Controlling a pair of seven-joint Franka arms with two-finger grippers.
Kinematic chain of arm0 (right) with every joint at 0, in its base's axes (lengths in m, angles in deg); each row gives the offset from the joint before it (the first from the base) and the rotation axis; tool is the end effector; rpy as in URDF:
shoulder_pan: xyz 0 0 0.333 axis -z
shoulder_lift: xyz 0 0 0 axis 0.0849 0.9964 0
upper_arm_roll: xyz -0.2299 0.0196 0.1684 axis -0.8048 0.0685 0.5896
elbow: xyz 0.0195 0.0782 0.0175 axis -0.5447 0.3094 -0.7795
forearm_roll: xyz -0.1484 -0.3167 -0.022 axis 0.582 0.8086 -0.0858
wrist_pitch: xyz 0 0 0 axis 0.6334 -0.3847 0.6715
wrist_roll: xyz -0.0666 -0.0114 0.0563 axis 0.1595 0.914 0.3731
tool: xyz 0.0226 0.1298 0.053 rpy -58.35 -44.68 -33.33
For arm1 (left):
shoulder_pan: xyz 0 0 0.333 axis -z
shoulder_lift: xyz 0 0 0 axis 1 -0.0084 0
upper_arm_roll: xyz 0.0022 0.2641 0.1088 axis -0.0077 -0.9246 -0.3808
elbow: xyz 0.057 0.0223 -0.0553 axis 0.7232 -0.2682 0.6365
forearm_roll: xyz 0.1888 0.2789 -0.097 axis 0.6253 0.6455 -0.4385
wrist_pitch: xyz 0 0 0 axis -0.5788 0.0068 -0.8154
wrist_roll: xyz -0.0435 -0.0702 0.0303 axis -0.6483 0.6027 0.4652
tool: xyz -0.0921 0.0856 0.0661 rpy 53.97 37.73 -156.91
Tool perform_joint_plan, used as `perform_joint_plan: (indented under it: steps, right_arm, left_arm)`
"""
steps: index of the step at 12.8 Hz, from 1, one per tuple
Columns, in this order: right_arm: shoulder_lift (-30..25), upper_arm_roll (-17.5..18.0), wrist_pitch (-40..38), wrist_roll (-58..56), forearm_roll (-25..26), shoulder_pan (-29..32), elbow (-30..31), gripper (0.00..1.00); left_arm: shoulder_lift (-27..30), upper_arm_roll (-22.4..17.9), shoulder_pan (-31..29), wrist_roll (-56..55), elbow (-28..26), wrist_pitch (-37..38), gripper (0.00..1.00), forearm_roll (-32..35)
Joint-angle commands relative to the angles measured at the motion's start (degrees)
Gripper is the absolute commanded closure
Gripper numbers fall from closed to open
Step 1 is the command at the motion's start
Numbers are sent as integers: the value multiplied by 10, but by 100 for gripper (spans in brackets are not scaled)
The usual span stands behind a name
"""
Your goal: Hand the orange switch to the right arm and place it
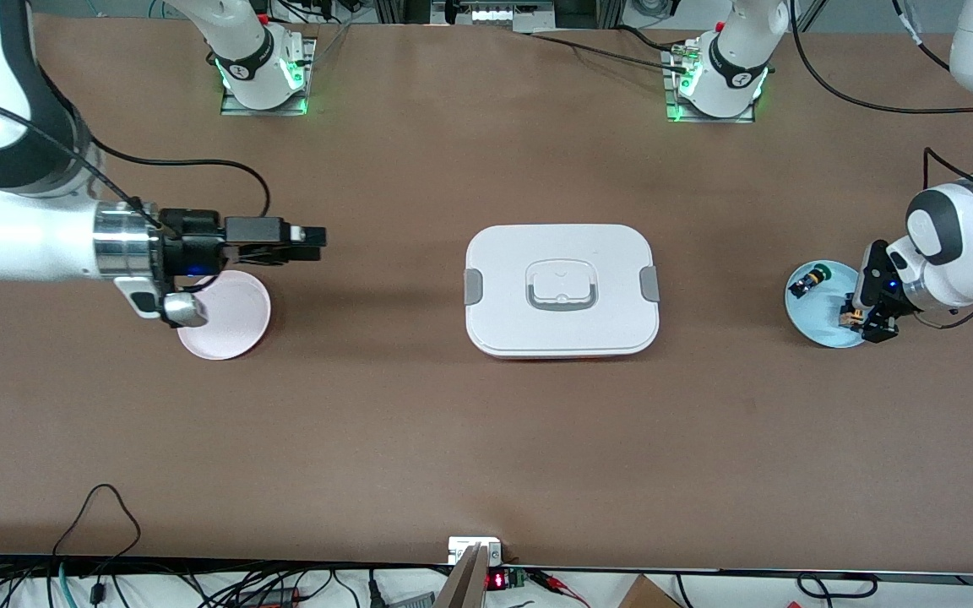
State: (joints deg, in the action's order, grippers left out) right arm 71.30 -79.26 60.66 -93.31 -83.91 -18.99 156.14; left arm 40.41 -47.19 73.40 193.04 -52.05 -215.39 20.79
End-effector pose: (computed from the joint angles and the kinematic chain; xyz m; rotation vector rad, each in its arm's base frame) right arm 0.5672 0.2283 0.4625 -1.8939 0.0905 0.2591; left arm 0.5146 0.1865 0.1755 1.8108 -2.4695 -0.0970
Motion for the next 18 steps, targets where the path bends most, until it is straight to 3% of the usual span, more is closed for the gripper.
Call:
perform_joint_plan:
  steps: [1, 3, 8, 11, 13, 15, 16, 17, 18]
  right_arm:
    - [26, -2, 19, -23, -86, -42, 5, 0]
    - [54, -1, 46, -52, -113, -76, 3, 0]
    - [76, 1, 80, -112, -267, -138, -2, 0]
    - [84, 1, 126, -145, -280, -157, -8, 0]
    - [84, 1, 155, -145, -284, -169, -16, 0]
    - [85, 1, 177, -146, -289, -173, -28, 0]
    - [85, 1, 185, -145, -299, -178, -33, 0]
    - [86, 1, 192, -145, -310, -184, -35, 0]
    - [87, 1, 198, -145, -324, -190, -36, 0]
  left_arm:
    - [-10, 3, -4, 17, 1, -14, 0, -17]
    - [-15, 3, -5, 17, 1, -21, 0, -17]
    - [-24, 3, -6, 17, 1, -32, 0, -25]
    - [-25, 3, -7, 17, 1, -38, 1, -25]
    - [-25, 3, -7, 17, 1, -38, 19, -25]
    - [-25, 3, -7, 19, 1, -38, 70, -25]
    - [-24, 3, -7, 18, 2, -37, 85, -25]
    - [-23, 3, -7, 17, 3, -36, 95, -26]
    - [-21, 3, -7, 16, 4, -30, 97, -32]
